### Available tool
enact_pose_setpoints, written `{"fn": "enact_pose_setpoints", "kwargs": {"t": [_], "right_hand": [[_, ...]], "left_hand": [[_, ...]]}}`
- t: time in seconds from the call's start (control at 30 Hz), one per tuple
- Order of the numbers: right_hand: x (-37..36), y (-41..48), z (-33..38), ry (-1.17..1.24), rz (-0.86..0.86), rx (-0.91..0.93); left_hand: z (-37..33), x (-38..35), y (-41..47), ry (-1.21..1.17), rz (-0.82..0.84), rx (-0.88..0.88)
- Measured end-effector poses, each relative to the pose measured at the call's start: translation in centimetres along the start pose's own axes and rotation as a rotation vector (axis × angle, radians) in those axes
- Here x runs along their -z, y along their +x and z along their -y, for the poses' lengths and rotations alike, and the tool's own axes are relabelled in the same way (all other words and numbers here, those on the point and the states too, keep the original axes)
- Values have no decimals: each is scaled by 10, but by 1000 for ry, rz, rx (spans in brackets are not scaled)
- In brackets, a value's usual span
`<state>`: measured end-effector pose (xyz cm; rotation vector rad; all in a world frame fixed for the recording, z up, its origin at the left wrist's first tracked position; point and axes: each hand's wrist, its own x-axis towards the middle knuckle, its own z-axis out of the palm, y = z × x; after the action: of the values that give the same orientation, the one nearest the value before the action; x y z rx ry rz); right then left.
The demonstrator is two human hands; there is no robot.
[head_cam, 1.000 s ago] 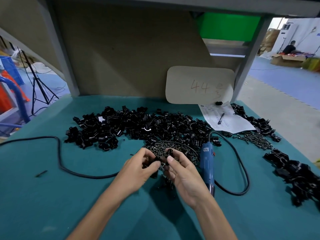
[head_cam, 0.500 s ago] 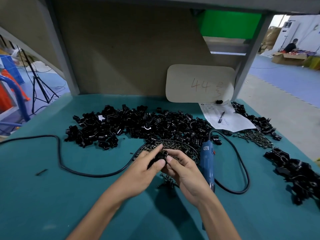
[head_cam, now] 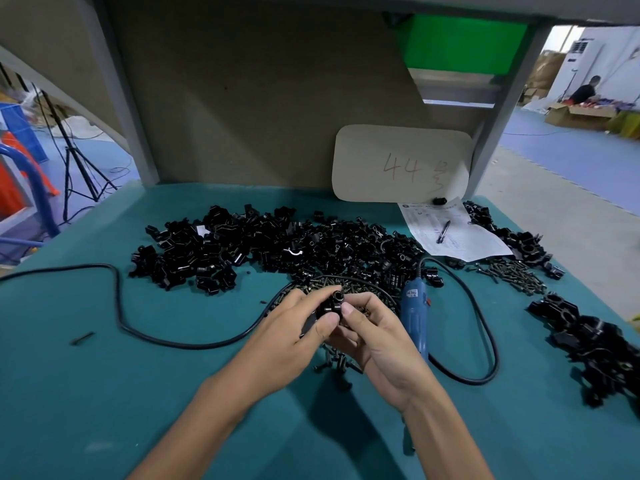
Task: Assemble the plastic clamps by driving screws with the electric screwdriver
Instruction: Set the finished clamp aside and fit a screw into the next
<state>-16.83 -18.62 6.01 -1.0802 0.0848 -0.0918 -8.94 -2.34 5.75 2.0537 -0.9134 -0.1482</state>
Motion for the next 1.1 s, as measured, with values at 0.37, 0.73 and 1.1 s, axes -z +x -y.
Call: {"fn": "enact_pose_setpoints", "kwargs": {"t": [0.37, 0.73, 1.1], "right_hand": [[-3, 0, -2, -22, -20, 29], [-4, 1, -7, -55, -35, 12], [-6, 2, -5, -50, -39, -6]], "left_hand": [[-6, 3, -3, 121, 64, 20], [-3, -9, -6, 103, 32, 65], [1, -10, -5, 59, 16, 38]]}}
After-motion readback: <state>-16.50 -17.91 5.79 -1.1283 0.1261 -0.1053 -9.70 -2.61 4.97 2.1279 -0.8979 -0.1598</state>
